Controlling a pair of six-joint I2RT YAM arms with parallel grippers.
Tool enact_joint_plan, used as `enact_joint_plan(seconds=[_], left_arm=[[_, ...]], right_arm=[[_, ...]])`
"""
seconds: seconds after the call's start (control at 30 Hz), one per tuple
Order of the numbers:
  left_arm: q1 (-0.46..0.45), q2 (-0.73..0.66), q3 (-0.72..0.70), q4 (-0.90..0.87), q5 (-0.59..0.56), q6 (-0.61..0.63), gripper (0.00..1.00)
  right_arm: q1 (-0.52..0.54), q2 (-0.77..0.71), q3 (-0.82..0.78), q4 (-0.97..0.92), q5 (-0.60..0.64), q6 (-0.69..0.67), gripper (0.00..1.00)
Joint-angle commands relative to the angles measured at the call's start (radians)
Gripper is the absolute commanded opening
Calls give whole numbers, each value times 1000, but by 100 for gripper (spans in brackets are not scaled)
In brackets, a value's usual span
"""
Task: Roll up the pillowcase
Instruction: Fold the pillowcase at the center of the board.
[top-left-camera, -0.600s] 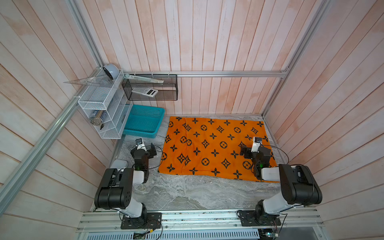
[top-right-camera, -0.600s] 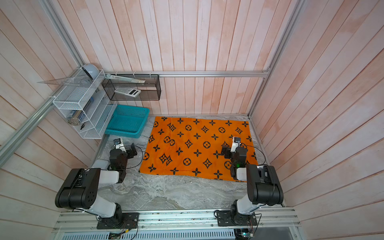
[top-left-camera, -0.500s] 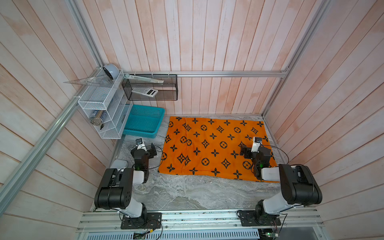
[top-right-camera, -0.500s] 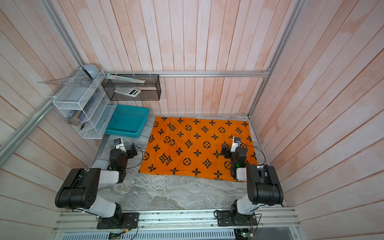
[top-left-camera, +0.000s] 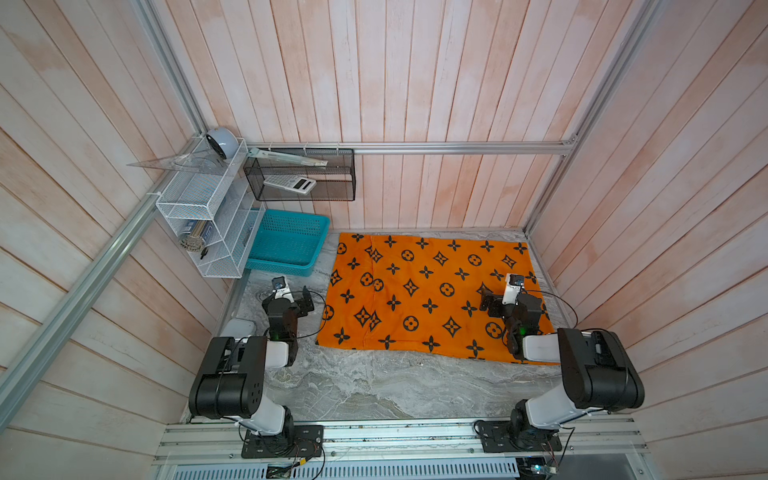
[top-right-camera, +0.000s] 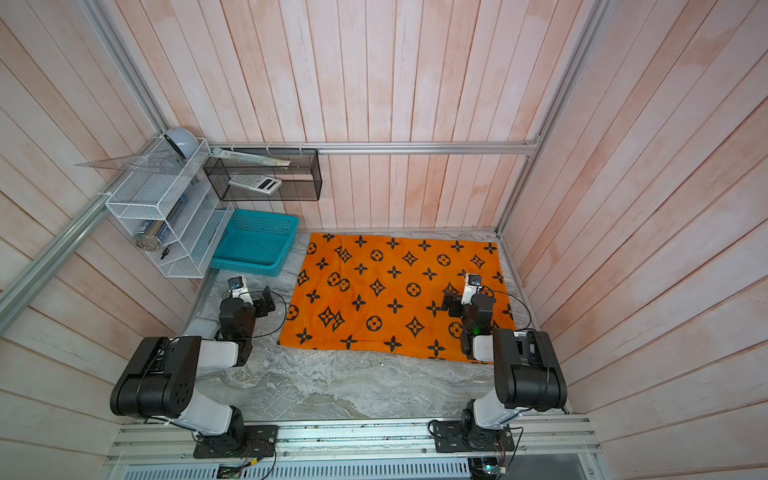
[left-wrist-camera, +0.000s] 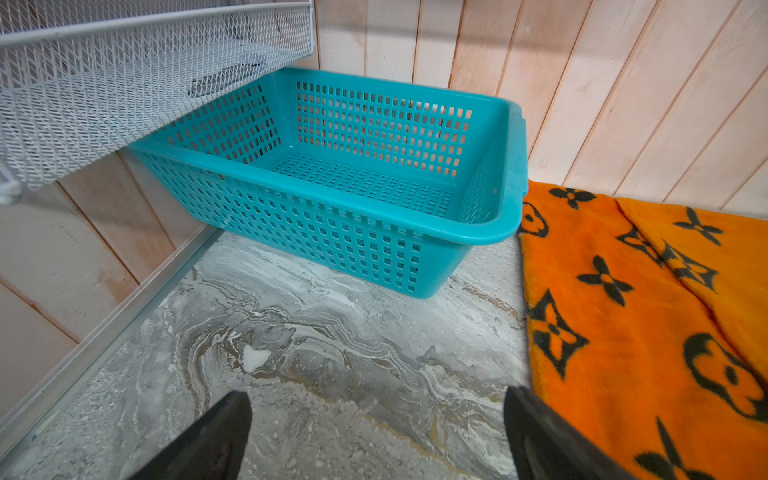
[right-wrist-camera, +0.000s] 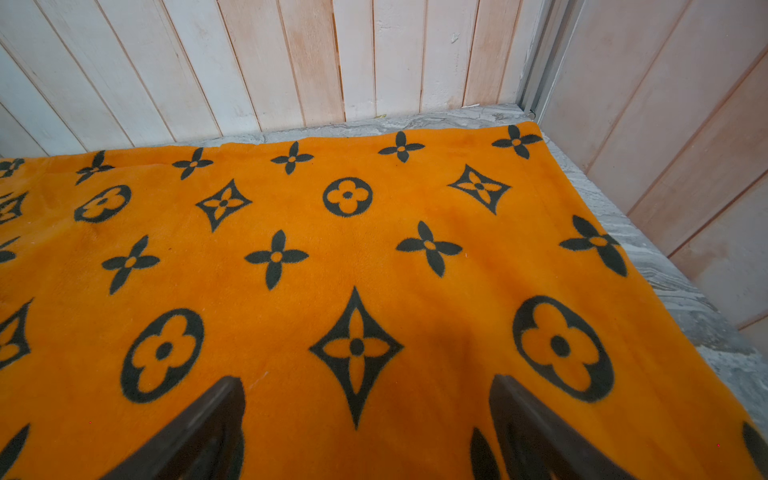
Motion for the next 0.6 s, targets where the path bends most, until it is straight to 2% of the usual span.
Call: enact_joint_plan(seconds=[0.0,0.07,0.2,0.27,0.3,0.37,0.43,0.47,0.5,0.53,0.57], left_arm=[[4,8,14,1,16,6,100],[4,6,13,4,13,6,100],[2,-73,3,-40,-50,-11,100],[-14,-168,34,-172,-74,7,100],[-41,-227,55,-242,-89,27,100],[-98,-354,110,-375,-115,37,100],[-164,-465,194,-522,-155,17,100],[-181,-493,234,-574,-186,-33,100],[-186,-518,288,-664,-236,-186,100],[-182,-541,347,-800,-285,-385,100],[-178,-558,400,-980,-311,-532,100]], right_arm=[[2,2,2,3,15,-16,98],[4,2,2,3,16,-16,98],[5,-52,20,-82,146,31,98],[14,-123,96,-280,176,24,98],[29,-176,159,-417,237,36,98],[34,-268,318,-740,332,187,98],[17,-307,510,-1094,351,392,98],[-4,-302,566,-1187,317,433,98],[-20,-290,604,-1261,334,526,98],[-35,-278,618,-1350,384,656,98],[-51,-268,607,-1390,390,764,98]])
